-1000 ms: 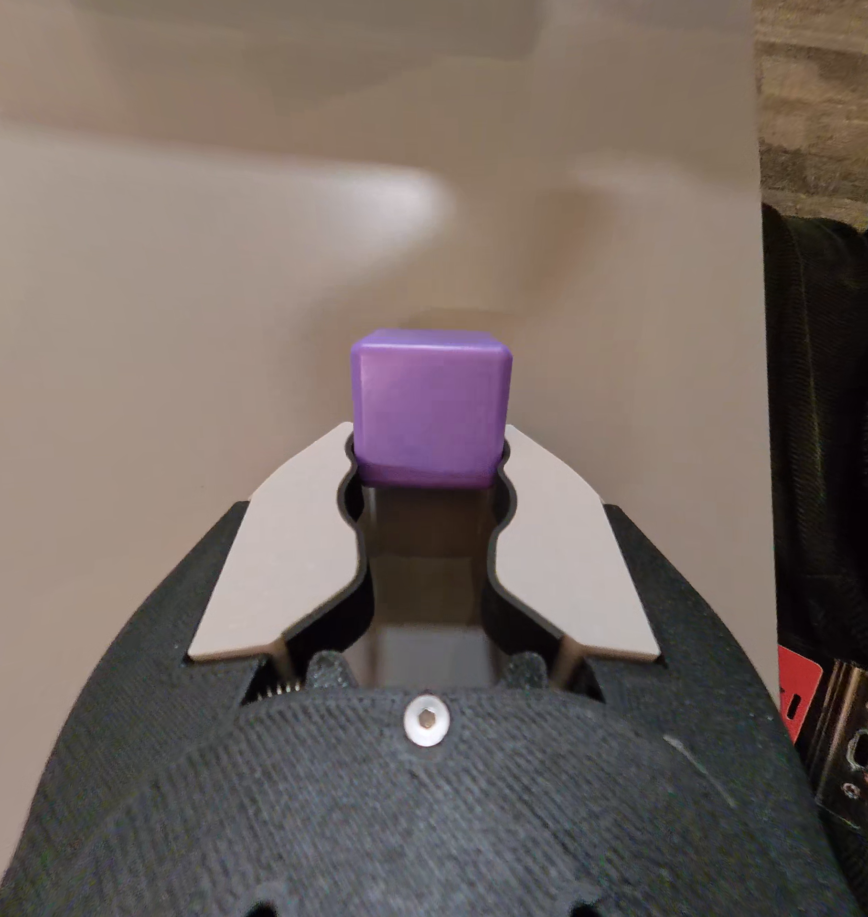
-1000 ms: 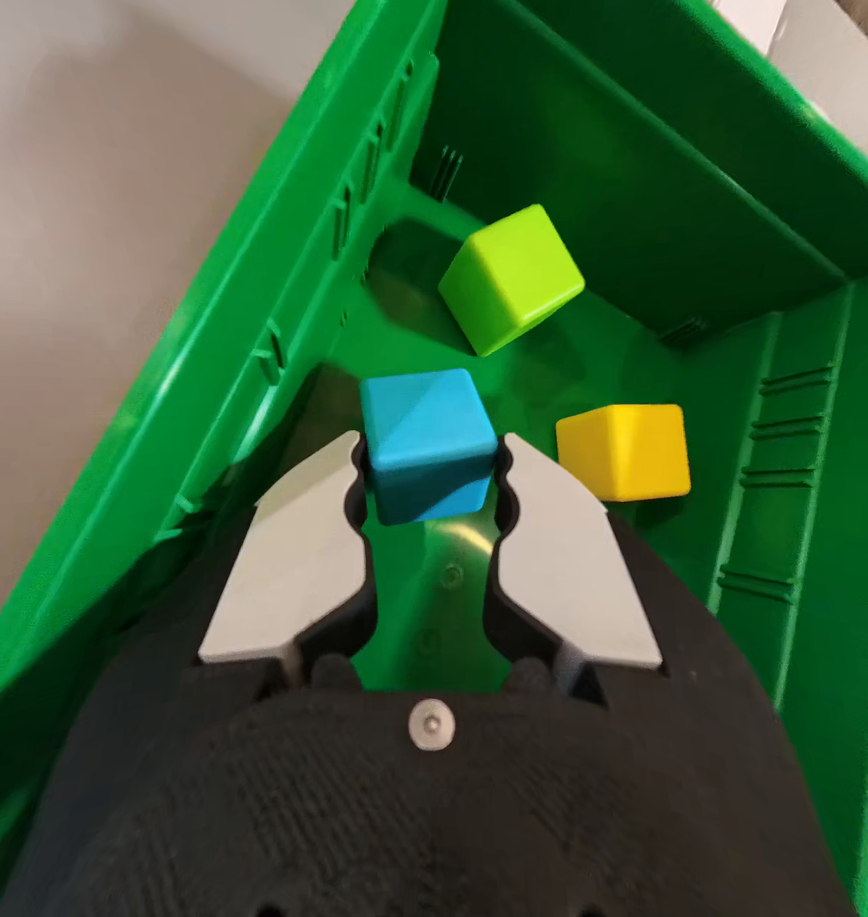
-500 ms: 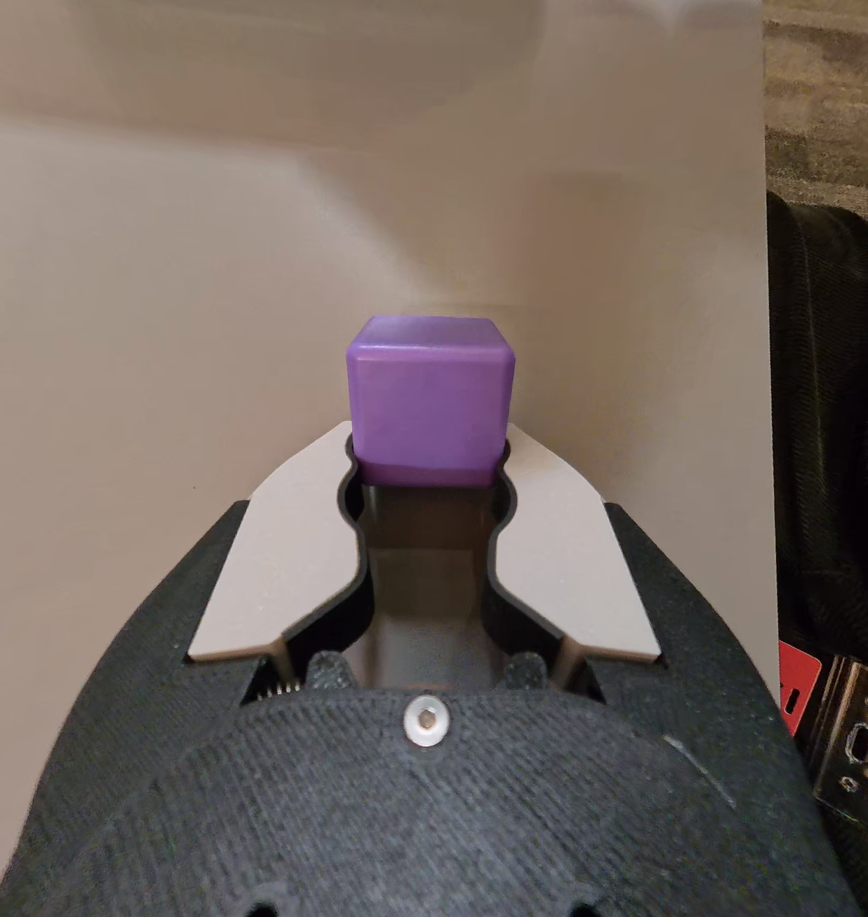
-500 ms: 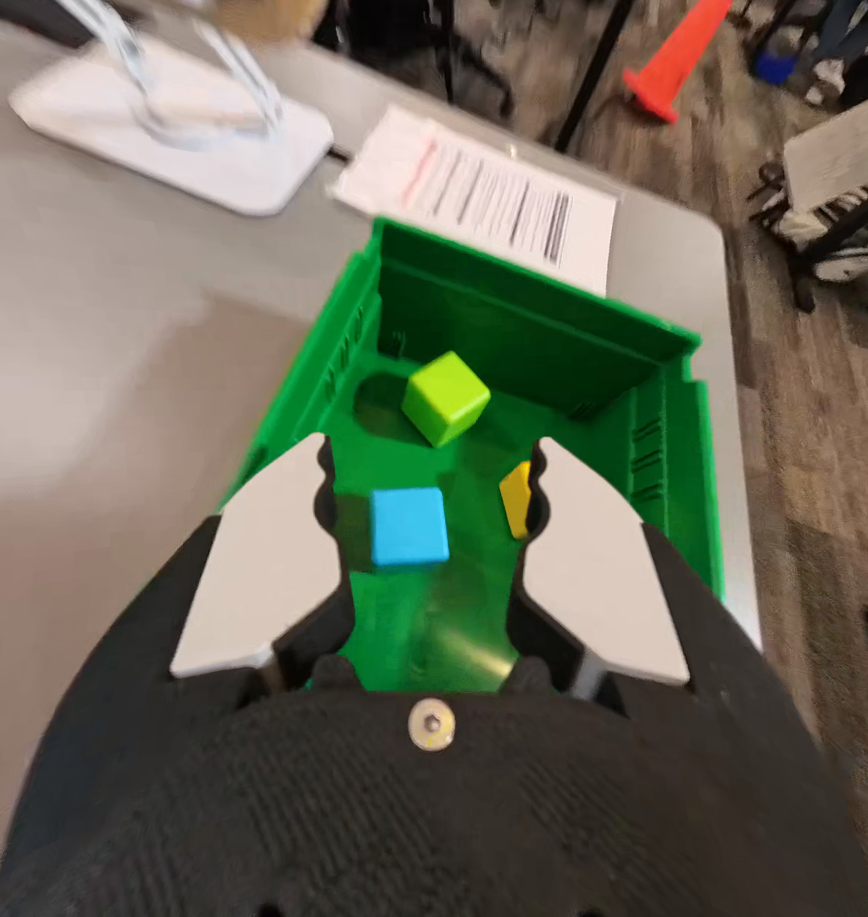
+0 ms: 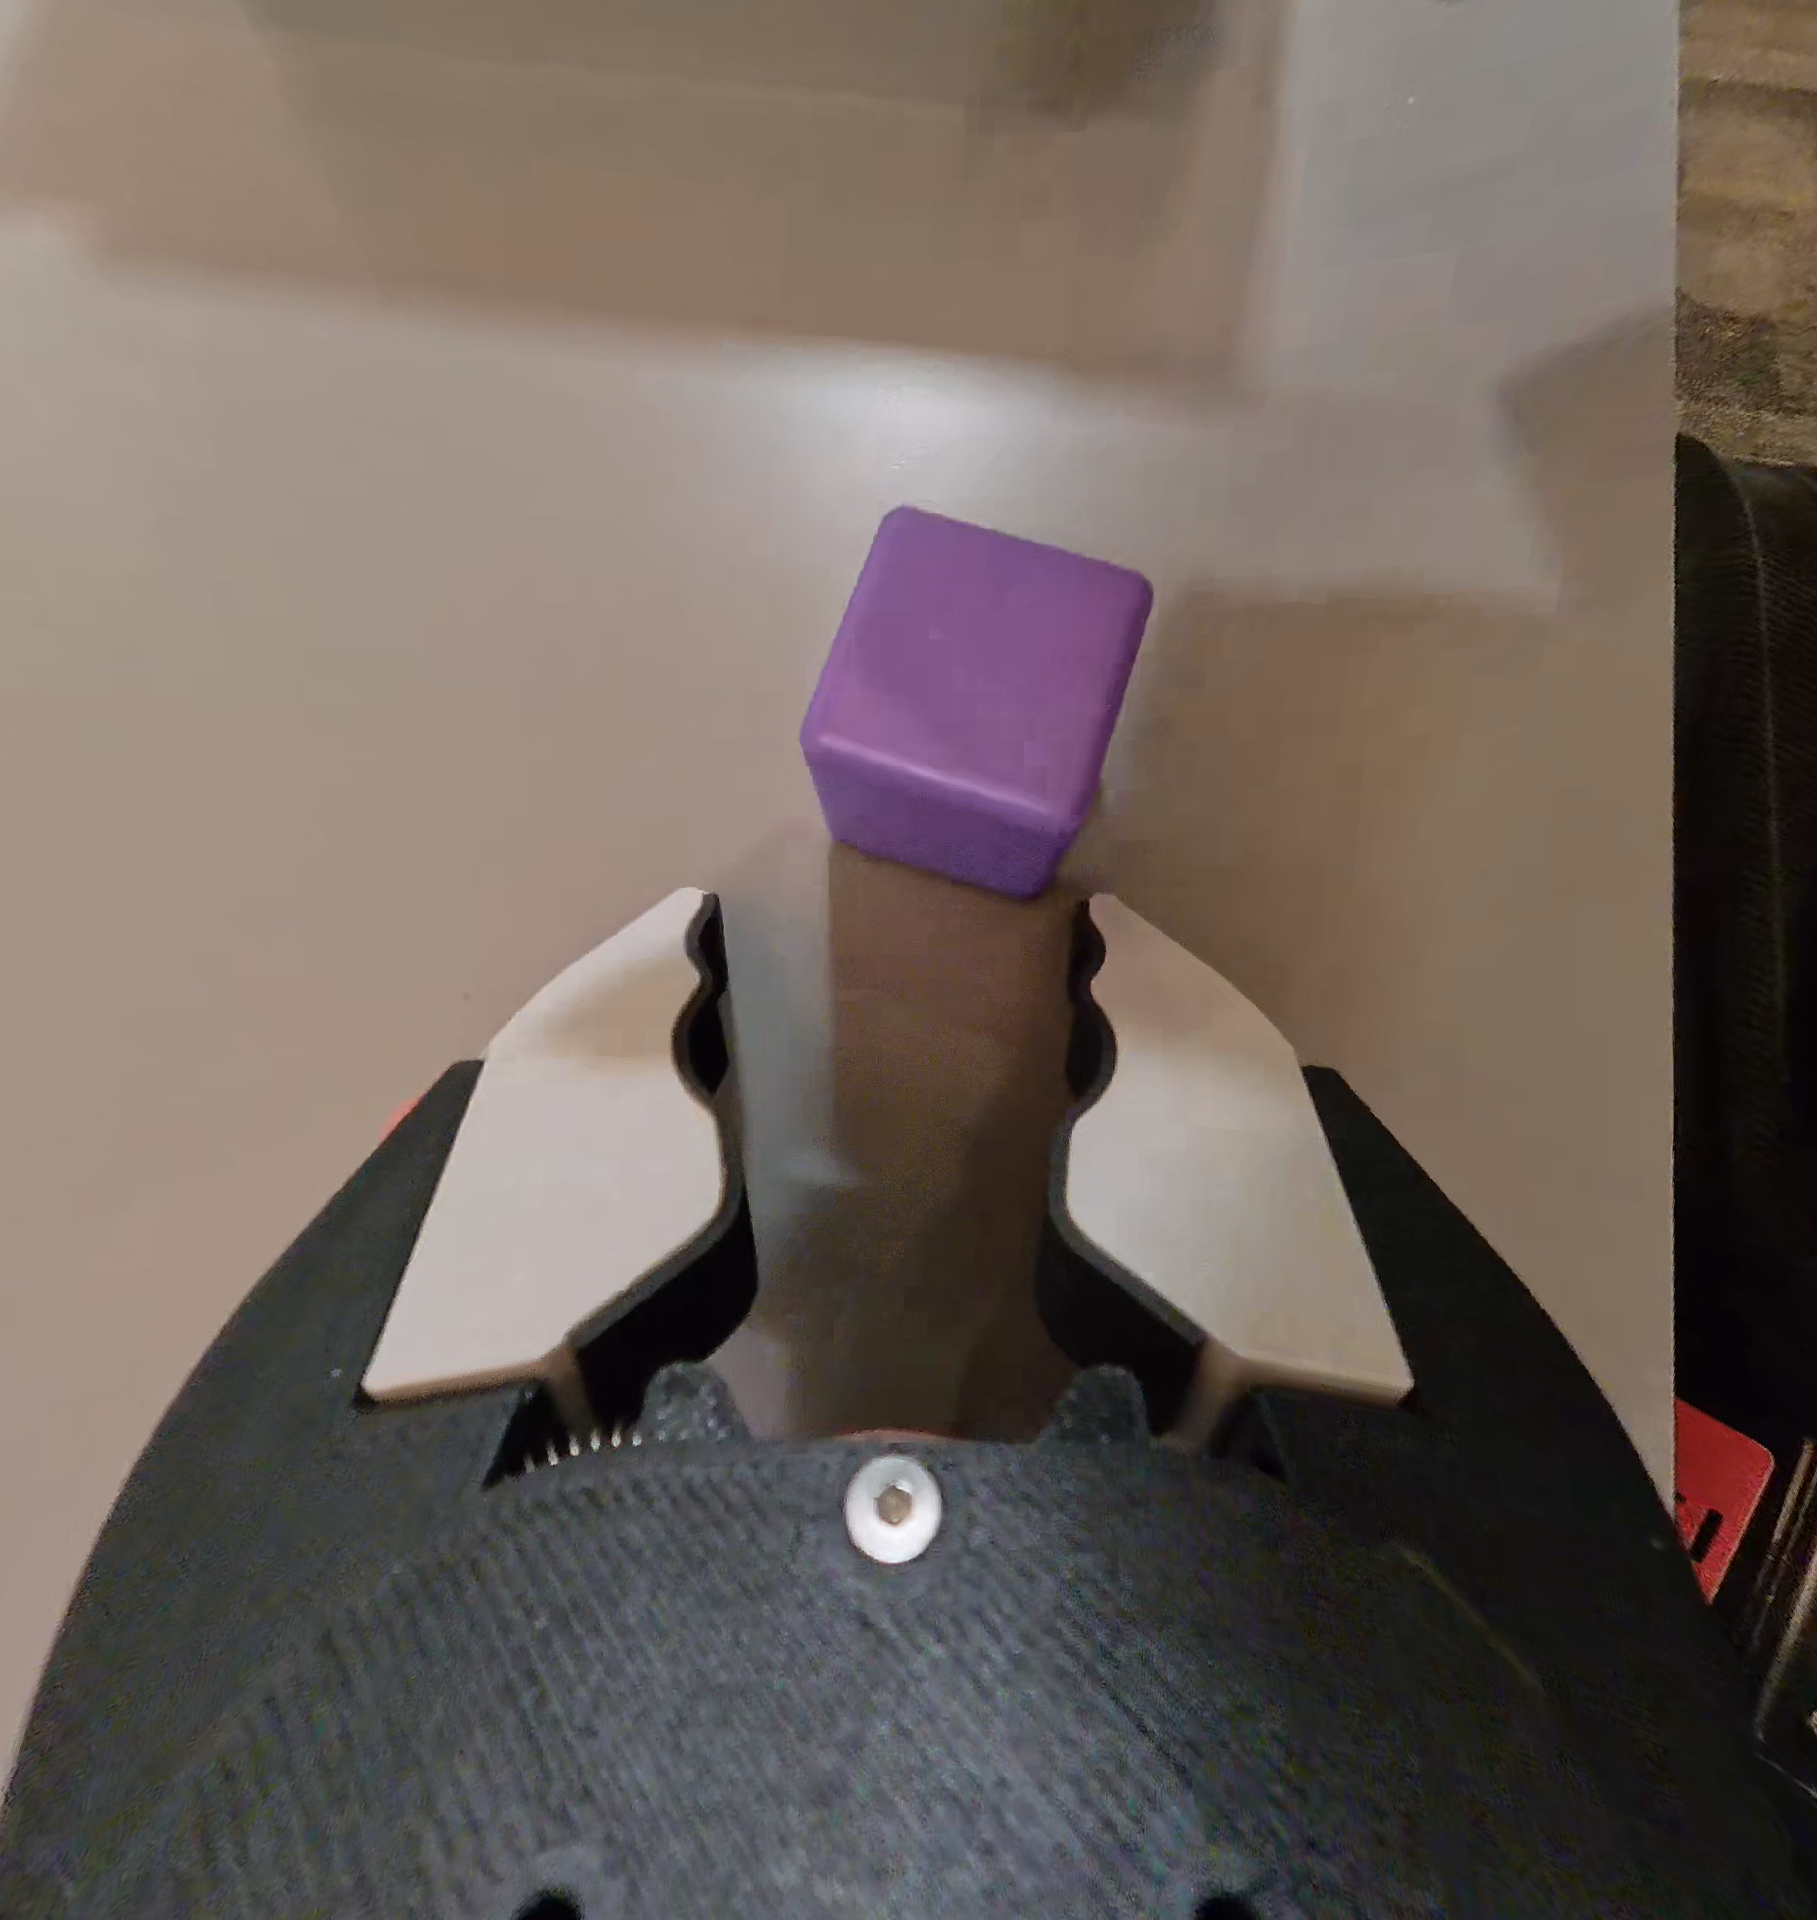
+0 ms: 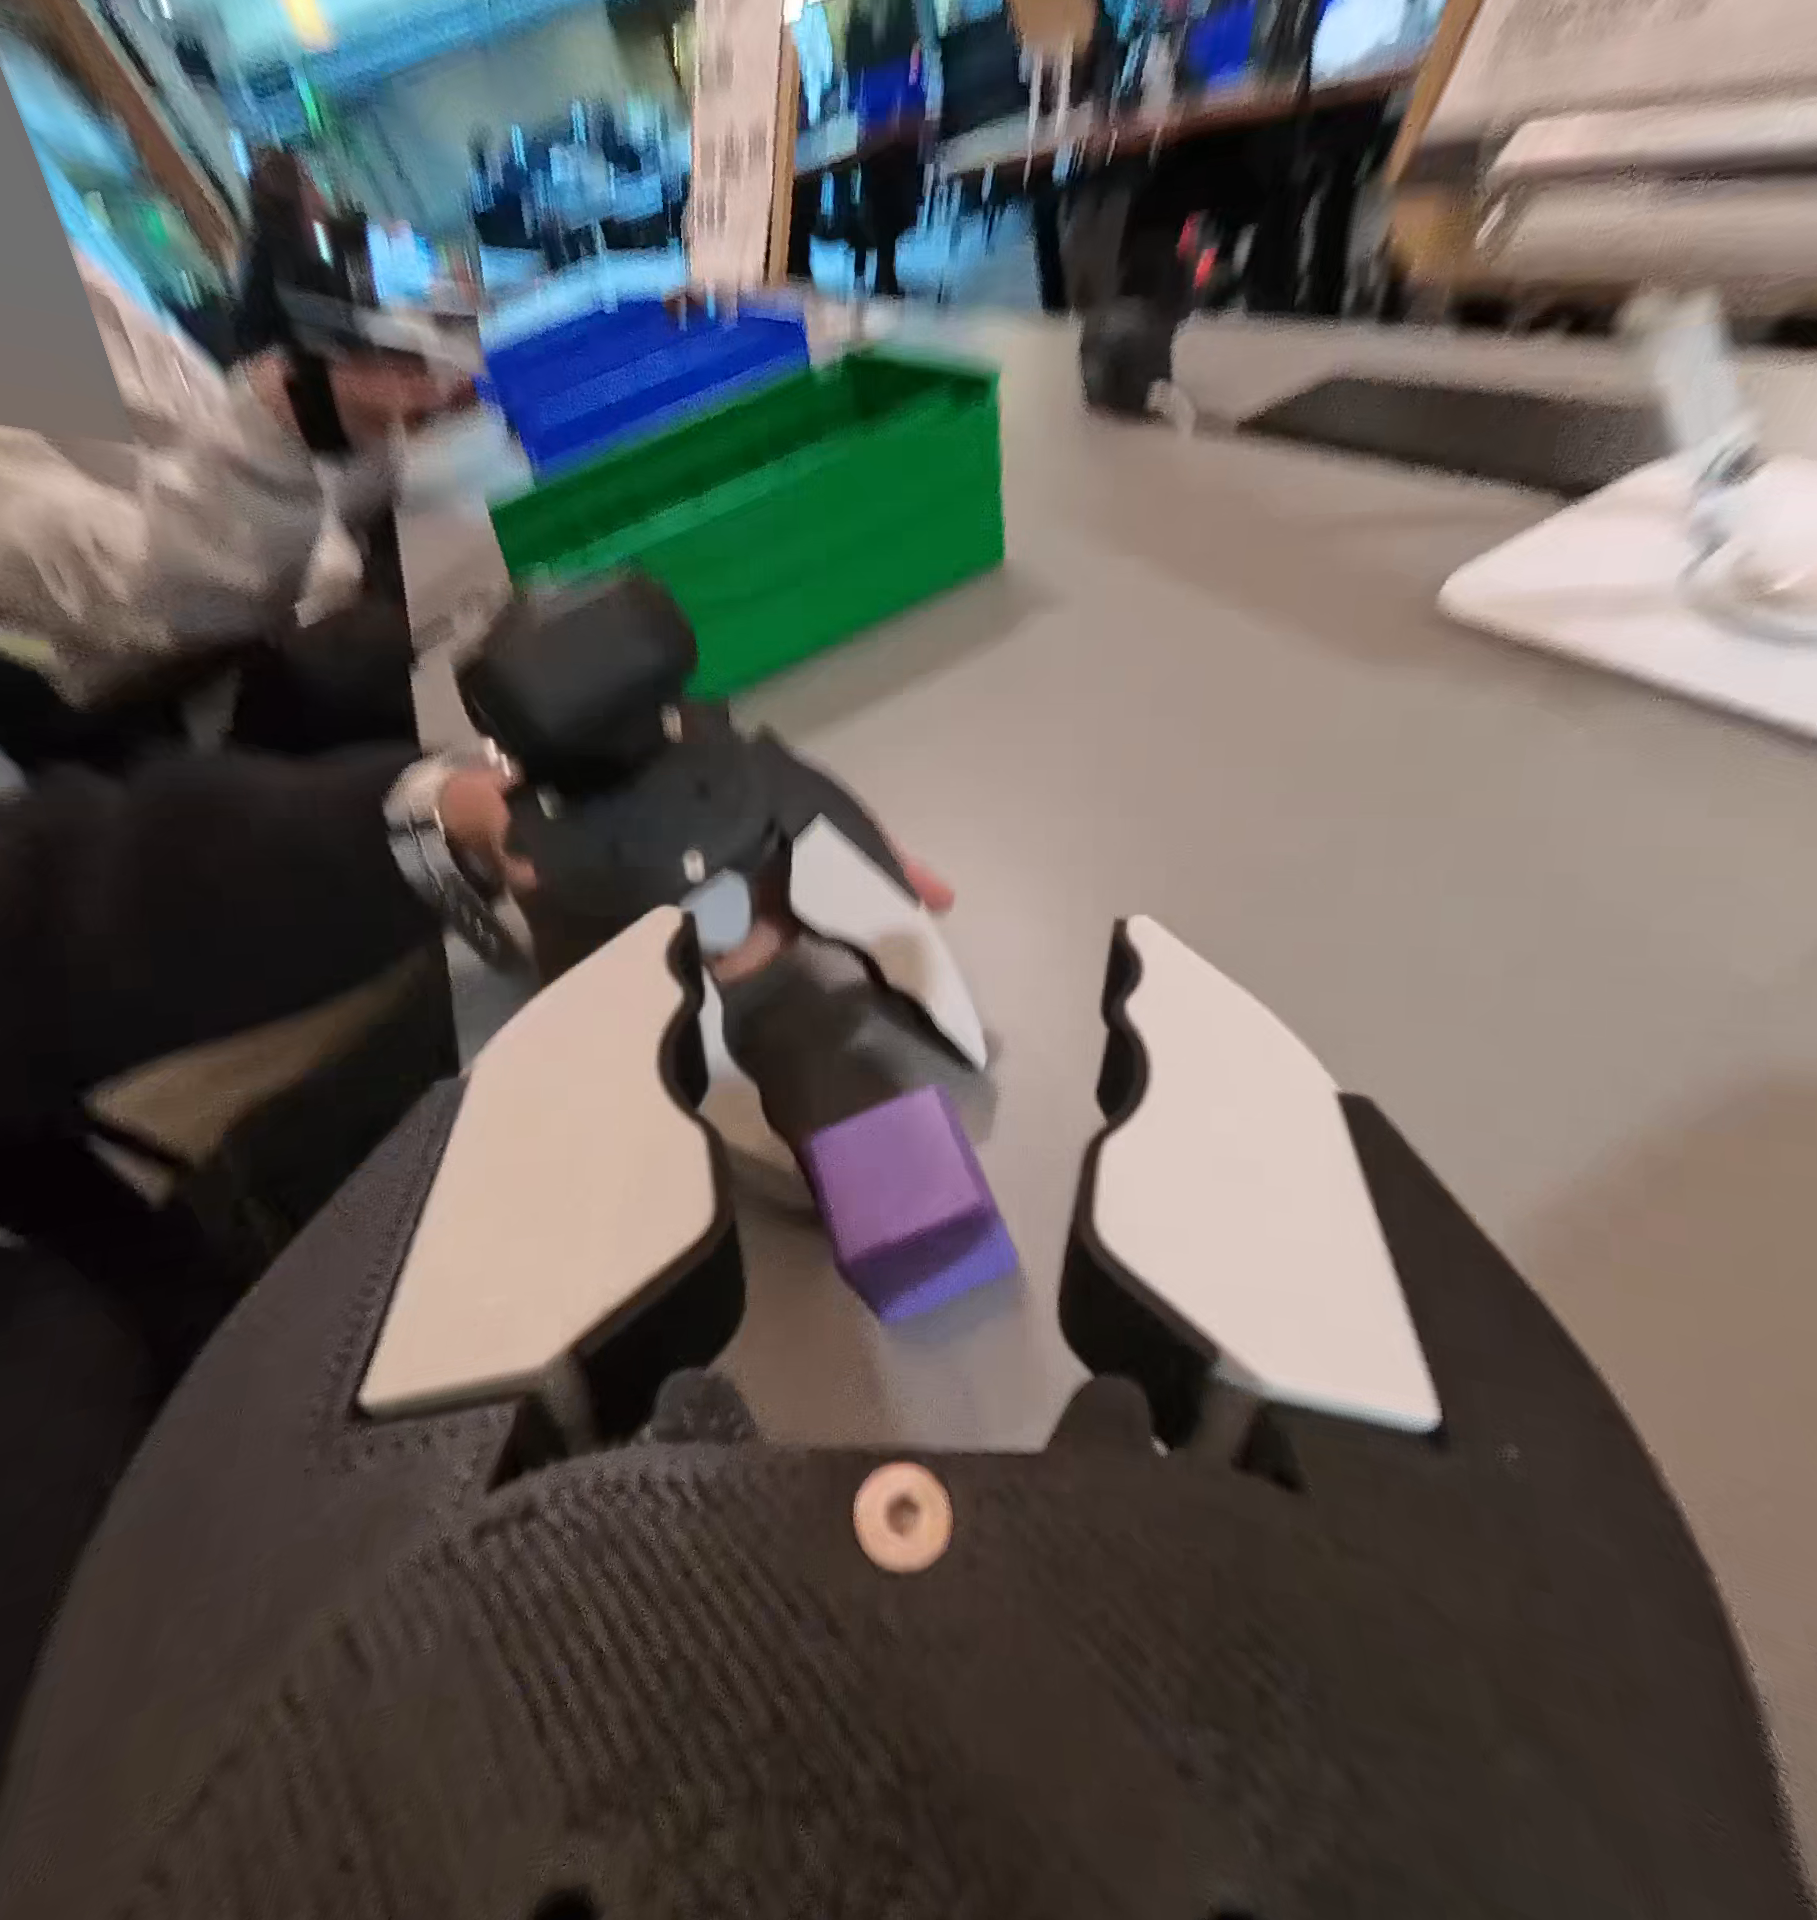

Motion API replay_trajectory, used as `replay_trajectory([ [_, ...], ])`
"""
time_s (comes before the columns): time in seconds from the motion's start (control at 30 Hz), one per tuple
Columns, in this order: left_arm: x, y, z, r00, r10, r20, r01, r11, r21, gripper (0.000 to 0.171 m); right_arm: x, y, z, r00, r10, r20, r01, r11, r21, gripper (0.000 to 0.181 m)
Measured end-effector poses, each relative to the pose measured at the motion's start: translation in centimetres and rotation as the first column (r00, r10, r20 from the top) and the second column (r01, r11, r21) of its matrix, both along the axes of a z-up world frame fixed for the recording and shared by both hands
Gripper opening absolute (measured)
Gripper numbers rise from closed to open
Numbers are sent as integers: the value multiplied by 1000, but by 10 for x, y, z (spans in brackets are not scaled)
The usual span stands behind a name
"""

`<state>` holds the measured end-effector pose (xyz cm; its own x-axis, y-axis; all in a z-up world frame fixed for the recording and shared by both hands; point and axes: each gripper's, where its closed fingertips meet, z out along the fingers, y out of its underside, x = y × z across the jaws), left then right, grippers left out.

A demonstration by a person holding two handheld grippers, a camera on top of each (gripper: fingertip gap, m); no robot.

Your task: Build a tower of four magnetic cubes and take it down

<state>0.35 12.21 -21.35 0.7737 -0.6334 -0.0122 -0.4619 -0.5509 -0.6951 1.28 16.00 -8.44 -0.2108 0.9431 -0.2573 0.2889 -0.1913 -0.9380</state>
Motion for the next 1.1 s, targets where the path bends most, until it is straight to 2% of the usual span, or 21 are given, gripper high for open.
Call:
replay_trajectory([
  [0.1,0,-1,2,1000,1,22,-1,1000,-5,65,-3,-12,-41,986,60,154,-86,982,168,76],
  [0.17,-1,-1,3,999,5,47,-5,1000,-8,64,2,-11,-58,973,66,221,-134,942,308,75],
  [0.23,-1,0,5,997,11,74,-10,1000,-12,64,5,-13,-73,959,77,272,-181,908,379,73],
  [0.33,-3,1,8,993,20,112,-18,1000,-20,63,7,-22,-88,938,119,326,-246,890,385,73],
  [0.5,-4,2,9,989,34,141,-29,999,-33,63,11,-18,-107,912,98,398,-288,845,451,72],
  [0.63,-5,3,3,993,46,107,-40,998,-55,65,10,-23,-112,900,104,423,-296,858,420,68],
  [0.67,-5,3,2,994,45,95,-40,997,-58,65,10,-23,-114,896,101,432,-300,855,424,64],
  [0.7,-5,3,1,995,45,84,-40,997,-61,65,10,-22,-116,895,90,437,-300,847,439,52],
  [0.73,-5,3,-1,996,45,73,-41,997,-65,65,10,-22,-116,896,88,435,-304,835,459,51],
  [0.8,-5,3,-2,997,45,60,-41,997,-63,66,7,-23,-104,918,93,385,-296,807,511,50],
  [0.93,-6,4,-2,997,56,58,-52,997,-62,66,4,0,-41,987,-12,161,-83,820,567,50],
  [1.03,-7,4,-2,997,59,58,-56,997,-62,65,32,55,18,976,-219,2,177,798,576,50],
  [1.1,-7,4,-2,997,59,48,-56,997,-58,65,71,104,47,916,-396,-55,361,759,543,50],
])
